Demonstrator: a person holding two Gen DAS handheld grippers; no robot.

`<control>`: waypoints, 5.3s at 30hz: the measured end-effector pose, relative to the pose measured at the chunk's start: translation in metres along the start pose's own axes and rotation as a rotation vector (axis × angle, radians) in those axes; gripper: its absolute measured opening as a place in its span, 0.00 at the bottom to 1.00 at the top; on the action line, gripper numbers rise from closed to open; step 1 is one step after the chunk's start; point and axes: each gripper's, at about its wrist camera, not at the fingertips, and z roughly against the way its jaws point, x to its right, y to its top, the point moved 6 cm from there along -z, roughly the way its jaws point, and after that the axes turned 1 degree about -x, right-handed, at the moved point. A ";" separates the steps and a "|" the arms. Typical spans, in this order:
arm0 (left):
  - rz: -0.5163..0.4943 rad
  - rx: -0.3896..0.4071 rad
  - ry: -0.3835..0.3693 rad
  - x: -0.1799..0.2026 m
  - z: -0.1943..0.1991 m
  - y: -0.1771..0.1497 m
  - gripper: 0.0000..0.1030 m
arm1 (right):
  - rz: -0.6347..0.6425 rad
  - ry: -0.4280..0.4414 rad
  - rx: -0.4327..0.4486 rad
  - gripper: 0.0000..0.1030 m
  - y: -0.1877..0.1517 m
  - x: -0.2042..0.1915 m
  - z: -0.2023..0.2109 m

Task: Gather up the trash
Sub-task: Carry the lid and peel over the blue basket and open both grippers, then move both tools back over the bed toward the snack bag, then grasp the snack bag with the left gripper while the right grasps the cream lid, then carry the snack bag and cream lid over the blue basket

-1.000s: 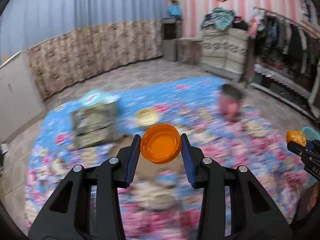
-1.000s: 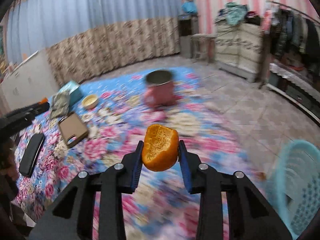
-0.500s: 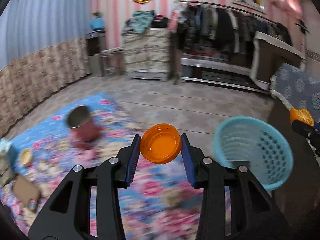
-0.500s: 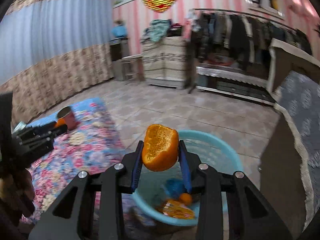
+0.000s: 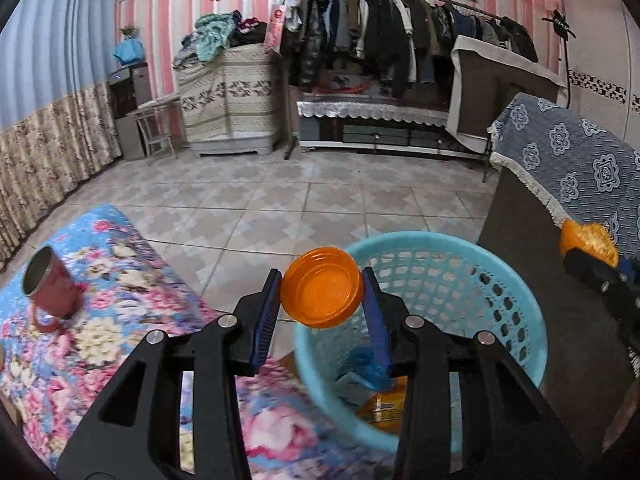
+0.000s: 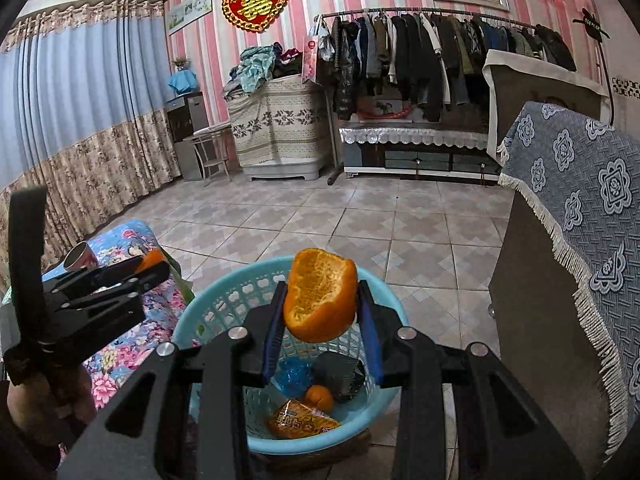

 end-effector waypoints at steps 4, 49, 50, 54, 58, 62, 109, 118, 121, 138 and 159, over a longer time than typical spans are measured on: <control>-0.027 -0.014 -0.021 0.014 -0.013 0.000 0.38 | -0.016 -0.003 -0.013 0.34 -0.004 0.008 -0.005; 0.245 0.122 0.402 -0.209 0.155 -0.027 0.95 | 0.099 -0.004 -0.064 0.91 -0.010 -0.094 -0.048; 0.254 0.125 0.413 -0.216 0.162 -0.030 0.95 | 0.103 -0.002 -0.060 0.94 -0.009 -0.098 -0.045; 0.275 0.133 0.450 -0.240 0.188 -0.044 0.95 | 0.109 0.017 -0.035 0.95 -0.004 -0.113 -0.030; 0.289 0.135 0.493 -0.261 0.210 -0.056 0.95 | 0.132 0.056 -0.020 0.95 -0.002 -0.139 -0.017; 0.323 0.139 0.538 -0.289 0.233 -0.069 0.95 | 0.183 0.106 -0.008 0.95 0.000 -0.174 -0.005; 0.623 -0.159 0.640 -0.534 0.202 -0.193 0.91 | 0.462 0.456 -0.206 0.95 -0.099 -0.504 -0.079; 0.546 -0.261 0.723 -0.531 0.155 -0.181 0.66 | 0.482 0.460 -0.217 0.95 -0.102 -0.521 -0.089; 0.568 -0.292 0.723 -0.537 0.149 -0.186 0.56 | 0.485 0.456 -0.218 0.95 -0.100 -0.525 -0.092; 0.627 -0.215 0.705 -0.569 0.247 -0.210 0.00 | 0.595 0.566 -0.309 0.95 -0.138 -0.637 -0.105; 0.554 -0.126 0.676 -0.513 0.256 -0.159 0.00 | 0.552 0.660 -0.239 0.59 -0.100 -0.577 -0.061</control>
